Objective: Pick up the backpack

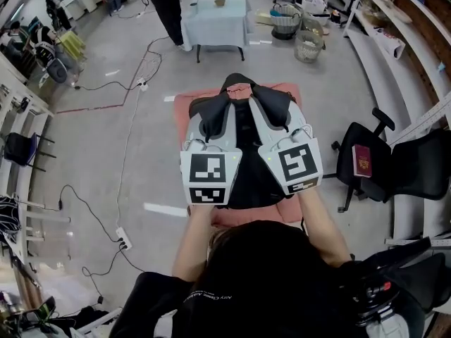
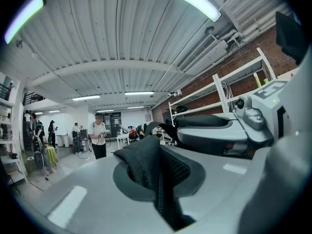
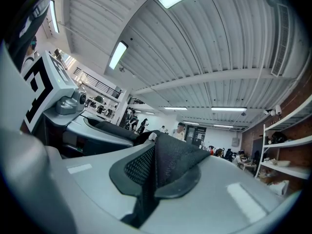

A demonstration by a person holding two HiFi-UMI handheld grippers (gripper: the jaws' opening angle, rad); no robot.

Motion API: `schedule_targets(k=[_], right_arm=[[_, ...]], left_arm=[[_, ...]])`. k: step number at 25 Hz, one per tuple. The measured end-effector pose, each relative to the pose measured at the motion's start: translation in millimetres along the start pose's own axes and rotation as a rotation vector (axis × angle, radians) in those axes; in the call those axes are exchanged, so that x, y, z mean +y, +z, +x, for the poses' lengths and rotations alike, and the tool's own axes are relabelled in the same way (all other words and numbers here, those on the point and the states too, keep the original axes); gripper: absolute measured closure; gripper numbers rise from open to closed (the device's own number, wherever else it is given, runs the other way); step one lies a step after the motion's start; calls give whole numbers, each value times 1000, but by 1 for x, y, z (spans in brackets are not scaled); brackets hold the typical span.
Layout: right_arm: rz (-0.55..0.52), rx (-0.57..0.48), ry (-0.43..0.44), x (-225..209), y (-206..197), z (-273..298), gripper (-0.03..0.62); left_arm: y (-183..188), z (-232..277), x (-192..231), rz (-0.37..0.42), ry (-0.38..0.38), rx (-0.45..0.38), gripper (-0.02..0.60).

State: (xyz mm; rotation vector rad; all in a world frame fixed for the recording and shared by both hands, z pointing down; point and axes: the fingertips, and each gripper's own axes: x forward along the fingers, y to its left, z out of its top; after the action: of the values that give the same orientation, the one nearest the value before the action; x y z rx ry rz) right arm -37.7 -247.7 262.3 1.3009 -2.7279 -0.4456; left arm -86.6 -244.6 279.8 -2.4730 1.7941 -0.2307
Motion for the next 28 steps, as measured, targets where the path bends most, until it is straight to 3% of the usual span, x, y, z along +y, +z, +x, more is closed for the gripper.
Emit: schedule_targets(k=[28], right_arm=[[-16, 44, 20, 1, -28, 7, 568]], left_arm=[[-23, 13, -3, -27, -10, 38, 557]])
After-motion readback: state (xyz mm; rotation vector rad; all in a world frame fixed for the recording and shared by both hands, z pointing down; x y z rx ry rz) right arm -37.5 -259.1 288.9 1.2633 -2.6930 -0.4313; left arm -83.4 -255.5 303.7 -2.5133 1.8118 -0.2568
